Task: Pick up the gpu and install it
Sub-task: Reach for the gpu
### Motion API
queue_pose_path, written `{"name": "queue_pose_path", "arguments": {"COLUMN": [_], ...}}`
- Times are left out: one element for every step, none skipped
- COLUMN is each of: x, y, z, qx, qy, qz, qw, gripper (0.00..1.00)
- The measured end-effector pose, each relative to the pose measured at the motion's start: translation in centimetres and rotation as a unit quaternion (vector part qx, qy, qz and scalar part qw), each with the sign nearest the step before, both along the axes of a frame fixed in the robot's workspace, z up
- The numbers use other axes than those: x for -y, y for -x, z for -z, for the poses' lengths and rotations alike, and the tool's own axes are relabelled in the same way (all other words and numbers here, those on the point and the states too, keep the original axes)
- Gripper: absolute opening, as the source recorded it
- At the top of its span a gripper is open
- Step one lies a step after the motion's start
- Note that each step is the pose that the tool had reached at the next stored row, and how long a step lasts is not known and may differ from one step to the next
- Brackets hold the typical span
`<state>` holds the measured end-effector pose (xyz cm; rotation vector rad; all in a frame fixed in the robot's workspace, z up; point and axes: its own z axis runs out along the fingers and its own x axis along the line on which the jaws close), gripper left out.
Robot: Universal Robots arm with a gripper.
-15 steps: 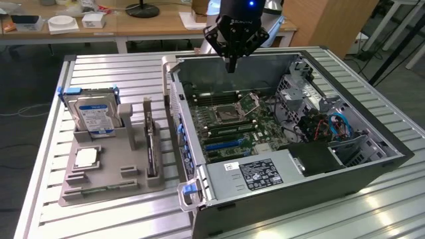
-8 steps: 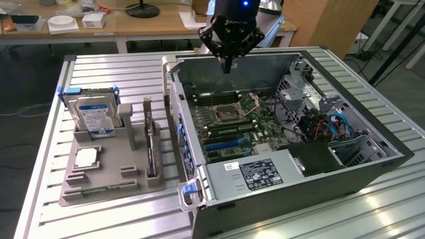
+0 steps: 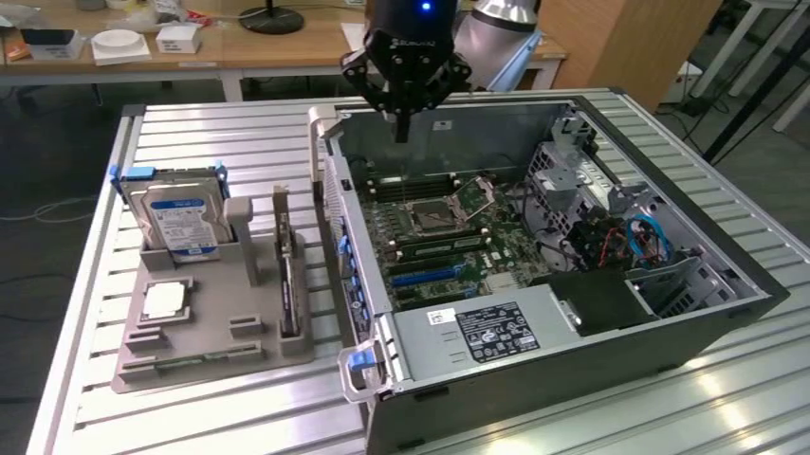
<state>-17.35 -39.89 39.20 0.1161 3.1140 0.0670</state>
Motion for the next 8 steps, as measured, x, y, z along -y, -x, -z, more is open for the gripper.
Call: {"name": "queue_pose_path", "arguments": {"x": [0.00,0.00,0.00,0.00,0.00,0.00,0.00,0.00], "y": [0.5,0.9,1.4,1.8,2.2,2.7,3.2,3.6], "z": [0.01,0.03,0.04,0.06,0.07,0.09,0.11,0.12], "qx": [0.0000,0.0000,0.0000,0.0000,0.0000,0.0000,-0.0001,0.0000], "qy": [0.0001,0.0002,0.0005,0.0008,0.0011,0.0015,0.0018,0.0021], "qz": [0.000,0.000,0.000,0.000,0.000,0.000,0.000,0.000], "qw": [1.0000,1.0000,1.0000,1.0000,1.0000,1.0000,1.0000,1.0000], "gripper": [0.11,0.11,0.11,0.11,0.11,0.11,0.11,0.11]}}
